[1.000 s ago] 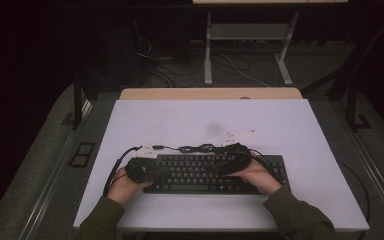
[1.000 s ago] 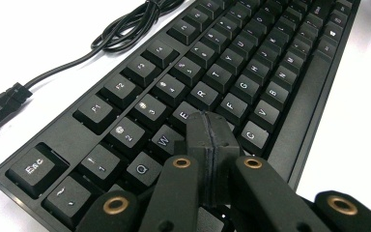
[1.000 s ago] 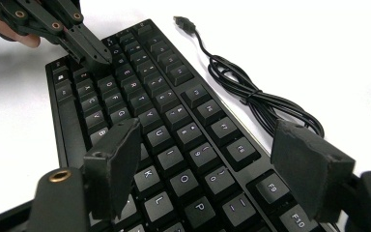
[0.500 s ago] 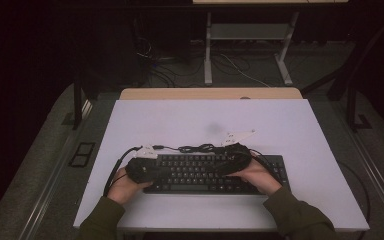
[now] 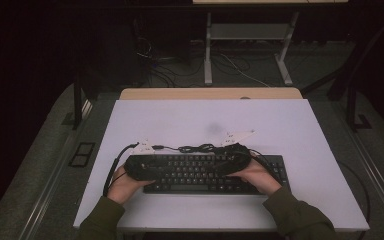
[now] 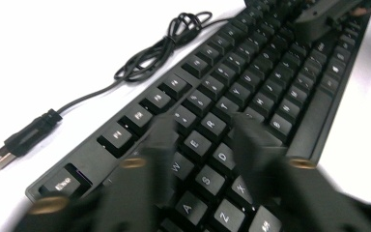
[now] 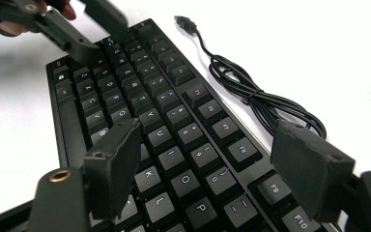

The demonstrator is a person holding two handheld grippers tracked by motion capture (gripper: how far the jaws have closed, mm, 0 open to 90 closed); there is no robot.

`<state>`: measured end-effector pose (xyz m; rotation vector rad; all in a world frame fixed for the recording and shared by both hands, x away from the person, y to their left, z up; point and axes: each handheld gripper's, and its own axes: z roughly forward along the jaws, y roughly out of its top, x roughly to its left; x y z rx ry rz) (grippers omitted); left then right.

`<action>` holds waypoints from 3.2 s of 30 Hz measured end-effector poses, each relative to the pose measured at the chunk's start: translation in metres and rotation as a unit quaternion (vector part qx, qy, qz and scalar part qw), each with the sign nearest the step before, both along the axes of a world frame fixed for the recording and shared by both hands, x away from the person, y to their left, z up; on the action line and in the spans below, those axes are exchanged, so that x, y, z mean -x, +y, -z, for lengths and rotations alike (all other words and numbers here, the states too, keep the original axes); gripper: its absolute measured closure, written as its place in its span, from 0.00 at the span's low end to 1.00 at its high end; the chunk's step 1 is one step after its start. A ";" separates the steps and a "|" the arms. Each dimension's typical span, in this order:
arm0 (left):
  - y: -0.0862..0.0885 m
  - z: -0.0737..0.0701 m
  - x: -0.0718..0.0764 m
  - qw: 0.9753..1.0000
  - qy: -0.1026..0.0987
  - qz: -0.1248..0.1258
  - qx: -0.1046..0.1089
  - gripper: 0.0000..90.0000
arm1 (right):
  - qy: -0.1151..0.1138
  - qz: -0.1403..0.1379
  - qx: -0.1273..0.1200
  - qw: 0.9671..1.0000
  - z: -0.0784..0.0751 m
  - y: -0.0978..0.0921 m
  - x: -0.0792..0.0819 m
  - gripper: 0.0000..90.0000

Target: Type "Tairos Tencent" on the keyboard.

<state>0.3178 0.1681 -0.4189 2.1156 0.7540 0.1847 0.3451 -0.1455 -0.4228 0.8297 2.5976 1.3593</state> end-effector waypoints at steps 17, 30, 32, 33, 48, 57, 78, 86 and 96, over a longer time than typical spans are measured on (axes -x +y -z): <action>-0.006 0.000 0.001 1.000 -0.015 -0.020 0.006 0.15 | 0.000 0.000 0.000 1.000 0.000 0.000 0.000 0.29; -0.011 -0.001 0.014 0.999 -0.004 0.036 0.013 0.49 | 0.002 -0.001 -0.001 1.000 0.000 0.000 0.000 0.29; -0.011 -0.001 0.016 0.999 -0.003 0.045 0.010 0.58 | 0.002 -0.001 -0.001 1.000 0.000 0.000 0.000 0.29; -0.011 -0.001 0.017 0.999 0.001 0.048 0.013 0.64 | 0.002 -0.001 -0.001 1.000 0.000 0.000 0.000 0.29; -0.020 0.007 0.020 0.992 0.033 0.120 -0.006 0.99 | 0.002 0.000 -0.001 1.000 0.000 -0.001 0.000 0.29; -0.025 0.013 0.021 0.990 0.037 0.131 -0.025 0.99 | 0.003 -0.002 0.000 1.000 0.000 0.000 0.000 0.29; -0.022 0.008 0.020 0.992 0.028 0.124 -0.018 0.99 | 0.003 -0.002 0.000 1.000 0.000 0.000 0.000 0.29; -0.017 0.001 0.017 0.995 0.017 0.095 -0.003 0.92 | 0.004 -0.002 0.001 1.000 0.001 0.000 0.000 0.29; -0.015 0.000 0.008 0.999 0.002 0.040 0.004 0.56 | 0.005 -0.001 0.003 1.000 0.000 -0.002 0.001 0.29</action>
